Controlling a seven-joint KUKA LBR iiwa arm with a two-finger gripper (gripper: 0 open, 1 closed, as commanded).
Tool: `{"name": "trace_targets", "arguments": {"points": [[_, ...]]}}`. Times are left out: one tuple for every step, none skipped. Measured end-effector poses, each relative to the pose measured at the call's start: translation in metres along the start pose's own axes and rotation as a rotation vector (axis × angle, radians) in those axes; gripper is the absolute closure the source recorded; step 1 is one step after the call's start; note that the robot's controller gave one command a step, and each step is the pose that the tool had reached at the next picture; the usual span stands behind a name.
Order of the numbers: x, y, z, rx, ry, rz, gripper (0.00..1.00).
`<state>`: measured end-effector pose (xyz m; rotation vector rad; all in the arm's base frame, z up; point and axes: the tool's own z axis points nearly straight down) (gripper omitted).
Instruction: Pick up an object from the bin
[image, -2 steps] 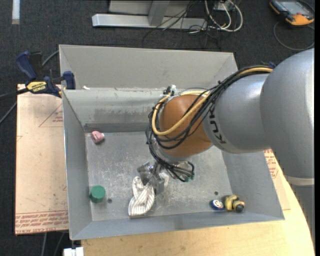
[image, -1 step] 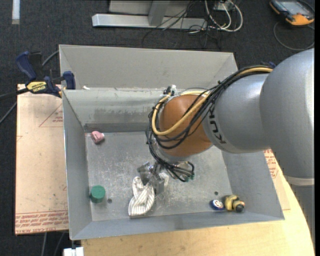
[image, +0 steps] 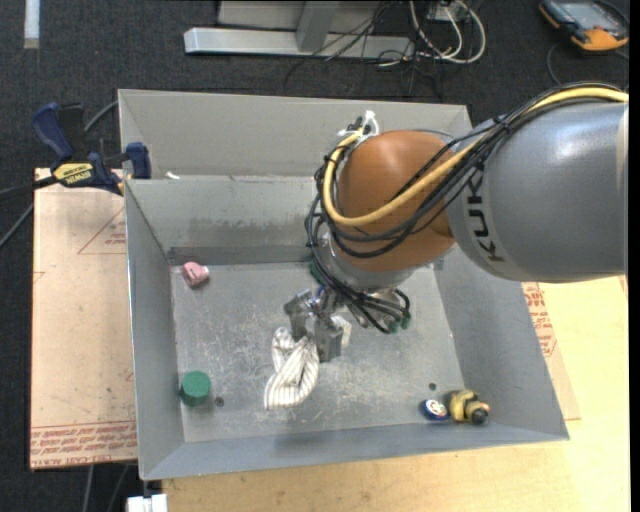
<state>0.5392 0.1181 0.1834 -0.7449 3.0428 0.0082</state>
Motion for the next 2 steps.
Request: {"name": "trace_targets", "arguments": {"points": [[0.000,0.000,0.000,0.000,0.000,0.001,1.00],[-0.015,-0.012,-0.120,0.000,-0.004,0.025,1.00]]}}
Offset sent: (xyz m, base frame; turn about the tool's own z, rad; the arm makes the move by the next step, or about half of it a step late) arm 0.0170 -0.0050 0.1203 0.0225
